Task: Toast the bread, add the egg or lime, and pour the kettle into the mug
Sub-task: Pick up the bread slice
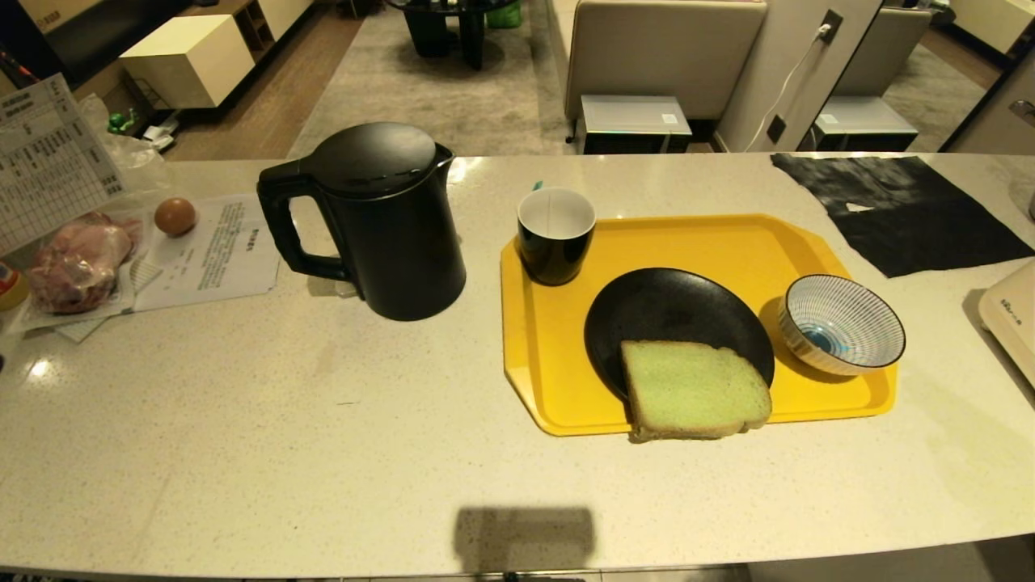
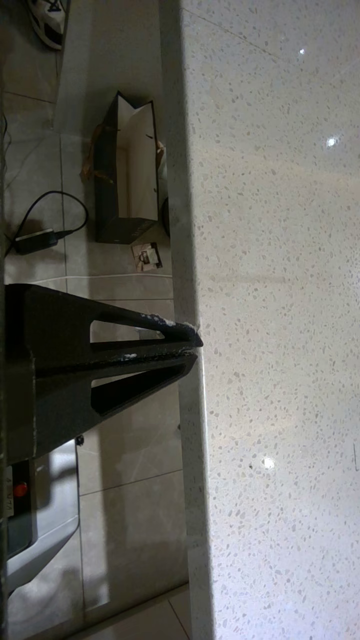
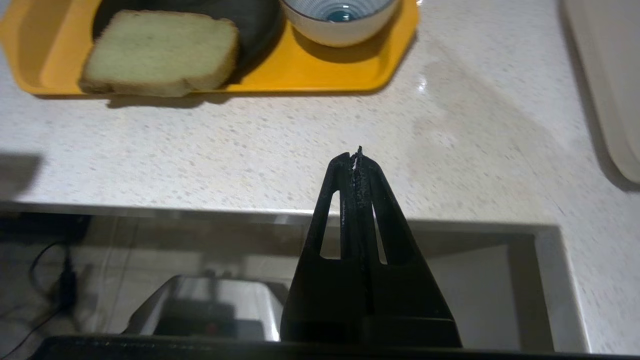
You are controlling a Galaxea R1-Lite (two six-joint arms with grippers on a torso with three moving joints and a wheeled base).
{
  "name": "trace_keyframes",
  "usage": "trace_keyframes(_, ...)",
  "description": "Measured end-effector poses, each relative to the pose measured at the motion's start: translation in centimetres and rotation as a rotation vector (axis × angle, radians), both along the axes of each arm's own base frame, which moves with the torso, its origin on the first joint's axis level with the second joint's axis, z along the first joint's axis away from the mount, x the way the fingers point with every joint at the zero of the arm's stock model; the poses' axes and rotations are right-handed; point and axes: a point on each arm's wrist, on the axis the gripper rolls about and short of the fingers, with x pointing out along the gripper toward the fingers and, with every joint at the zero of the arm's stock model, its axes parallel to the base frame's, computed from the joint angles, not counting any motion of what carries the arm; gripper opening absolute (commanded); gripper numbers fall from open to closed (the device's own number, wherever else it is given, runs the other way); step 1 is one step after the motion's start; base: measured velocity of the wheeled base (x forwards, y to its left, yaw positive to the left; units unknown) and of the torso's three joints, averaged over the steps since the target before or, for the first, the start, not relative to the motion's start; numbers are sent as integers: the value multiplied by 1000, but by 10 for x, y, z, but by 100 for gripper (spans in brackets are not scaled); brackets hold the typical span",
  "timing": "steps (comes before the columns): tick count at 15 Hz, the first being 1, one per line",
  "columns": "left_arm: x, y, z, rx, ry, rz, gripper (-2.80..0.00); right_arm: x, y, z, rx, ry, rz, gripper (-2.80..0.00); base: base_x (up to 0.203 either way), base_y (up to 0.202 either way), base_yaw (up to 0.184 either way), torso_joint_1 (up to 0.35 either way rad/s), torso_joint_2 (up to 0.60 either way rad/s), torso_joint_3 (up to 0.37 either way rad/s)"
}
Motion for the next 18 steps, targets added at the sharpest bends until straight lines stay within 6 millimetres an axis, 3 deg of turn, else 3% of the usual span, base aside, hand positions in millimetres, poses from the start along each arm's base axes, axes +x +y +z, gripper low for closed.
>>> trace_keyframes(4, 0, 0, 0, -1, 0, 0, -280, 73, 5, 72, 45, 200, 166, -280, 0, 0, 0, 0, 0, 0)
trace_keyframes(8, 0, 0, 0, -1, 0, 0, -280, 135, 13, 82, 84, 406, 277, -280, 0, 0, 0, 0, 0, 0)
trace_keyframes(12, 0, 0, 0, 0, 0, 0, -280, 148, 16, 85, 114, 578, 312, -280, 0, 0, 0, 0, 0, 0)
trace_keyframes(13, 0, 0, 0, 0, 0, 0, -280, 149, 17, 85, 130, 606, 344, 0, 0, 0, 0, 0, 0, 0)
trace_keyframes(18, 0, 0, 0, 0, 0, -1, -280, 165, 18, 79, 140, 654, 339, 0, 0, 0, 0, 0, 0, 0)
